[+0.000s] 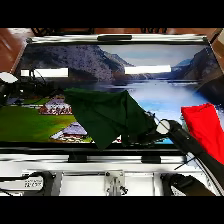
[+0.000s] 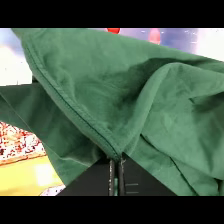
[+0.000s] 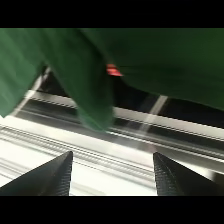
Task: Fold the shirts.
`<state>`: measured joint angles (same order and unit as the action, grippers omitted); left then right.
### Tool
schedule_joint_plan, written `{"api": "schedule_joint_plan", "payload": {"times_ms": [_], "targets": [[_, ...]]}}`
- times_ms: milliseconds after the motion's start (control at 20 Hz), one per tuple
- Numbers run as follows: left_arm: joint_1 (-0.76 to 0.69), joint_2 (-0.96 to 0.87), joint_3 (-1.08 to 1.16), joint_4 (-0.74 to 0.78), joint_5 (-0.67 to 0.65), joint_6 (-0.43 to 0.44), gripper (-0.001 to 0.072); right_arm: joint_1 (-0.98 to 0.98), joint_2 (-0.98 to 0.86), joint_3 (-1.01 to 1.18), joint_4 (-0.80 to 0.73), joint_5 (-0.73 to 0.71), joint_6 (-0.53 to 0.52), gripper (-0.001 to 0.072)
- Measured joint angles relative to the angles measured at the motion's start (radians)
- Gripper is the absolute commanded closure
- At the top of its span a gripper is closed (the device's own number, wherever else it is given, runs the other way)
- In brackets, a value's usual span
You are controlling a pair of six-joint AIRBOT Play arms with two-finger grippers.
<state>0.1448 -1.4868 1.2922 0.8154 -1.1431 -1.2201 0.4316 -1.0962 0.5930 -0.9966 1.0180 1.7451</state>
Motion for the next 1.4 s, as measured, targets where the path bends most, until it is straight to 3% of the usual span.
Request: {"api": "schedule_joint_plan", "payload": {"times_ms": [550, 600, 650, 700, 750, 800, 1000, 1150, 1400], "targets": [[-0.004, 0.000, 0.000, 0.019, 0.009, -0.004, 0.0670, 0.093, -0.095, -0.003, 0.096, -0.233, 0.109, 0.0115], [-0.004, 0.000, 0.000, 0.018, 0.011, -0.004, 0.0670, 0.093, -0.096, -0.002, 0.093, -0.243, 0.129, 0.0141], [-0.004, 0.000, 0.000, 0.019, 0.011, -0.004, 0.0670, 0.094, -0.096, -0.002, 0.081, -0.249, 0.146, 0.0353], [-0.004, 0.000, 0.000, 0.019, 0.013, -0.004, 0.0670, 0.095, -0.098, -0.003, 0.059, -0.252, 0.165, 0.0517], [-0.004, 0.000, 0.000, 0.019, 0.014, -0.003, 0.0670, 0.095, -0.098, -0.003, 0.049, -0.259, 0.189, 0.0620], [-0.004, 0.000, 0.000, 0.019, 0.014, -0.003, 0.0670, 0.095, -0.098, -0.003, 0.043, -0.267, 0.209, 0.0650], [-0.004, 0.003, 0.002, 0.020, 0.015, 0.014, 0.0672, 0.095, -0.090, 0.005, 0.023, -0.268, 0.243, 0.0651], [-0.003, 0.039, 0.040, 0.025, 0.019, 0.032, 0.0673, 0.092, -0.024, 0.076, -0.029, -0.199, 0.189, 0.0651], [0.002, 0.214, 0.321, 0.027, 0.066, 0.072, 0.0671, -0.035, 0.211, 0.477, -0.402, 0.060, 0.037, 0.0650]]}}
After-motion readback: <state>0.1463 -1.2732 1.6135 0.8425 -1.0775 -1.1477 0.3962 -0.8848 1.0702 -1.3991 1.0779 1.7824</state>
